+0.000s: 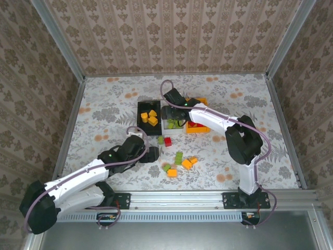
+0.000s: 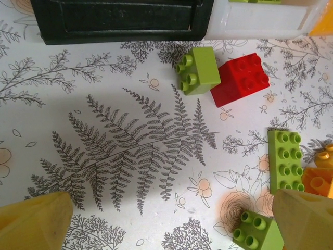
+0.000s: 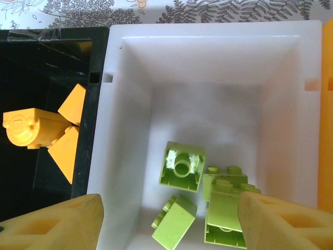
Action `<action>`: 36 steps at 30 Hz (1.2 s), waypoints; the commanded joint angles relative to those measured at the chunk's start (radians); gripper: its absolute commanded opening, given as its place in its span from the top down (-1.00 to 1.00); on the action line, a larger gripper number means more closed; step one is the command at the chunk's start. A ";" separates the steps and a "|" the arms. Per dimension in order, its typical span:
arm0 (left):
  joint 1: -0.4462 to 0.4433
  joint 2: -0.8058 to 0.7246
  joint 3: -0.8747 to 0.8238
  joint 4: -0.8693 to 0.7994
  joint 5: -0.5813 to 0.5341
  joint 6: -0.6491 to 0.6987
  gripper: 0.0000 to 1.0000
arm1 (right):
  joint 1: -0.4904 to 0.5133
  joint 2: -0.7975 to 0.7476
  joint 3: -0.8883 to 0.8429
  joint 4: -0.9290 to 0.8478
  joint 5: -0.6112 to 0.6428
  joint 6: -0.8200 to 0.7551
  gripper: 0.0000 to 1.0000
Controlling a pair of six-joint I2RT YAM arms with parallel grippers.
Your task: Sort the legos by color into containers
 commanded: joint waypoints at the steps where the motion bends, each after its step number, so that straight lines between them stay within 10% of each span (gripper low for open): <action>1: 0.008 0.027 0.047 0.041 0.033 0.042 -1.00 | -0.003 -0.070 -0.003 -0.010 -0.023 -0.006 -0.41; 36: -0.121 0.710 0.467 0.097 -0.098 0.106 -0.27 | -0.070 -0.716 -0.581 0.046 0.024 0.055 -0.47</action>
